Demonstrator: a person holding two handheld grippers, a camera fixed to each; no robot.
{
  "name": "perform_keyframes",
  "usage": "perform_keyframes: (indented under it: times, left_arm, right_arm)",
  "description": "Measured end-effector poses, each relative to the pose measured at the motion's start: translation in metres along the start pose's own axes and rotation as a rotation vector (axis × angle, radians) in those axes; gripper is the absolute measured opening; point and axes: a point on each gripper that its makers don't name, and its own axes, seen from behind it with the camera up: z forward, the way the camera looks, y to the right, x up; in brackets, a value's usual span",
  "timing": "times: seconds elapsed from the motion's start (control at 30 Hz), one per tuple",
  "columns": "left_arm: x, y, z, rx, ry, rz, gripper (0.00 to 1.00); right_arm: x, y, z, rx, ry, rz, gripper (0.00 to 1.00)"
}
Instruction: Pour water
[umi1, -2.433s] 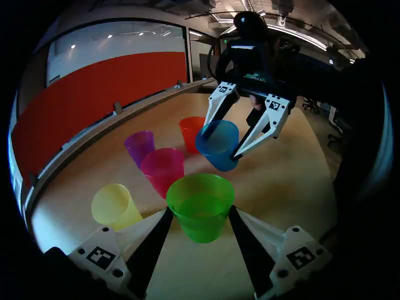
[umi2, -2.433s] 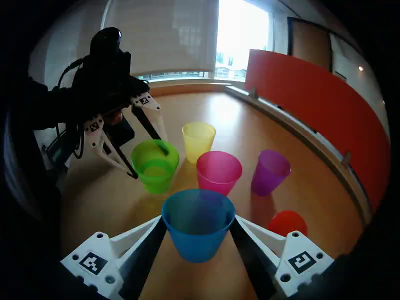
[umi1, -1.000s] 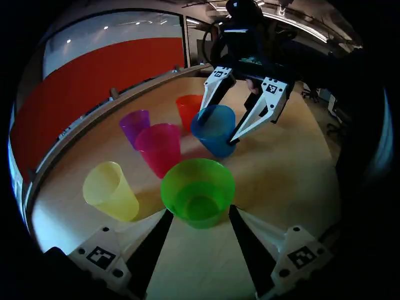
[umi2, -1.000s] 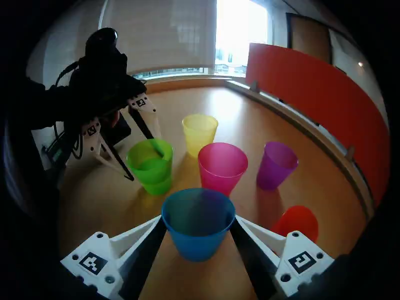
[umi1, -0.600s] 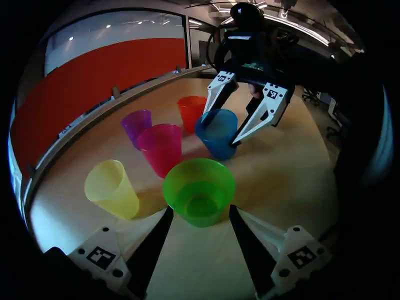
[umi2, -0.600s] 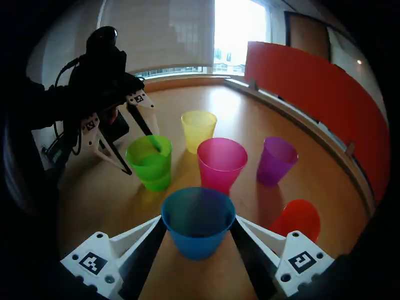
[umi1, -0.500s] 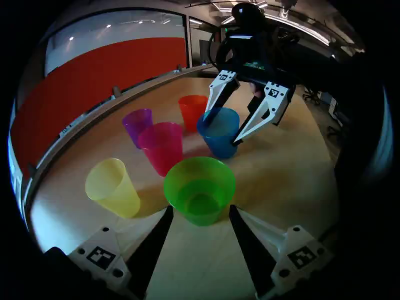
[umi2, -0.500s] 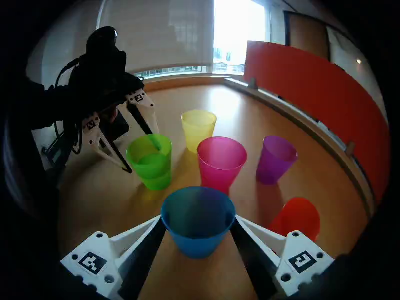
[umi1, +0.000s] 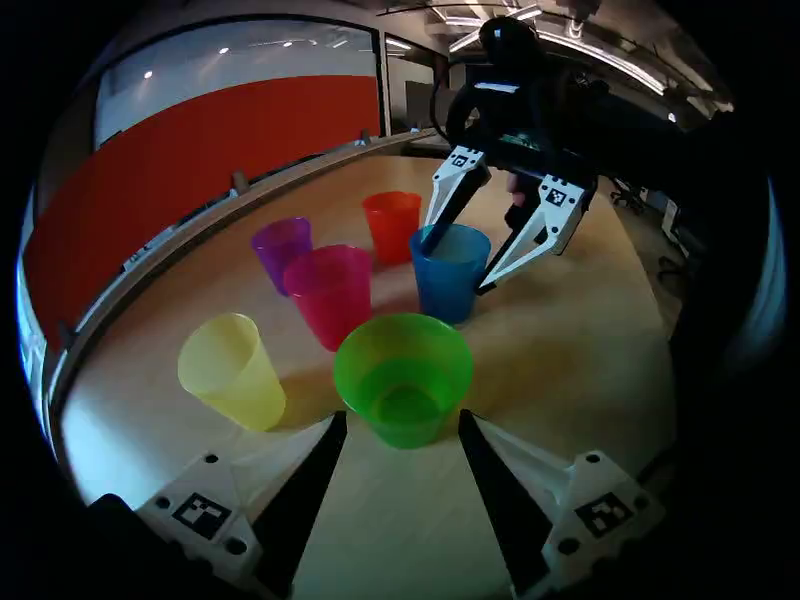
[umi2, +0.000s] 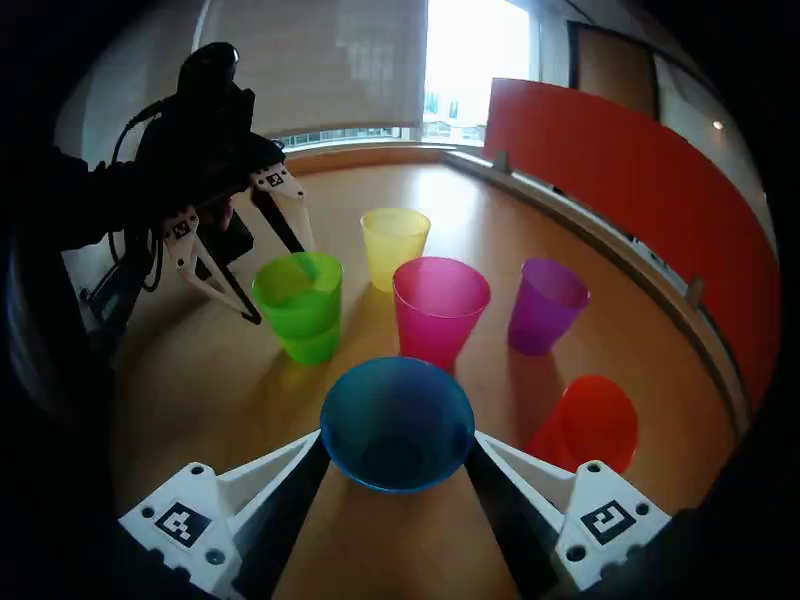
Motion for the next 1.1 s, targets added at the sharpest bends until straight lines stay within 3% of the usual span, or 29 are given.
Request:
perform_keyframes:
  times: [0.27,0.57,0.8,1.1]
  left_arm:
    - [-0.005,-0.001,-0.004,0.014,-0.018,0.002,0.83]
    - [-0.005,-0.004,-0.016,0.039,-0.014,-0.038,0.85]
    - [-0.011,-0.009,-0.034,0.085,-0.023,-0.046,0.86]
    - [-0.009,-0.020,-0.057,0.171,0.019,-0.082,0.86]
  right_arm:
    - [-0.010,0.003,-0.009,-0.018,-0.006,0.017,0.99]
    - [-0.018,0.007,-0.024,-0.052,-0.006,0.027,1.00]
    - [-0.024,0.005,-0.039,-0.078,-0.003,0.021,1.00]
    - [-0.018,0.005,-0.056,-0.118,0.031,0.042,1.00]
